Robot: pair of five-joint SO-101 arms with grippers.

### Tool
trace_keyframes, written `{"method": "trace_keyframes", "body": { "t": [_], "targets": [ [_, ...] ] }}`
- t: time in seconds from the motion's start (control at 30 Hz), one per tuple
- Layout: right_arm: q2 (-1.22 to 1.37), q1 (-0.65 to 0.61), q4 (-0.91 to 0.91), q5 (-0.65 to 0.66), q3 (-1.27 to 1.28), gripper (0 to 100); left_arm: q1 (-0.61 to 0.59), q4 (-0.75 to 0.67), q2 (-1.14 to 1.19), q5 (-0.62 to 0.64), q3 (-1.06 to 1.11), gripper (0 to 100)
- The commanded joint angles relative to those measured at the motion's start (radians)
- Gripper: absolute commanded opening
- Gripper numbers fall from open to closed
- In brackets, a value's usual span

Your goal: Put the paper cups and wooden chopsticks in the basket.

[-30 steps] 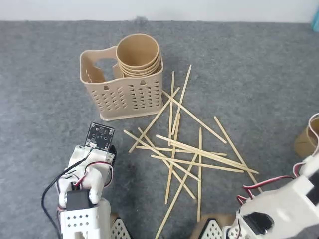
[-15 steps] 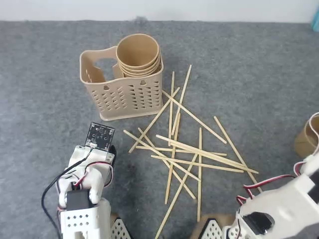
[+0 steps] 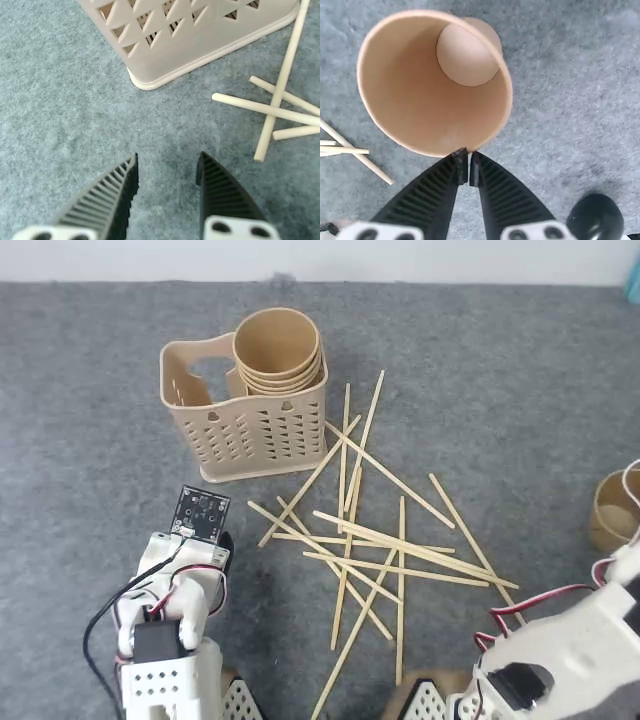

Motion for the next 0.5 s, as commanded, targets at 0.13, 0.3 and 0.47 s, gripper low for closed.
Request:
{"method": "trace_keyframes", "body": {
  "t": [0.13,0.3,0.47],
  "targets": [
    [-0.107,0.008,0.036,-0.011,-0.052,0.7,-0.009,-0.008,-0.02,-0.012,-0.005,18],
    [-0.11,0.019,0.033,-0.011,-0.052,0.7,-0.009,-0.006,-0.02,-0.012,-0.005,18],
    [-0.111,0.019,0.031,-0.011,-0.049,6.3,-0.009,-0.006,-0.02,-0.012,-0.005,18]
  ]
}}
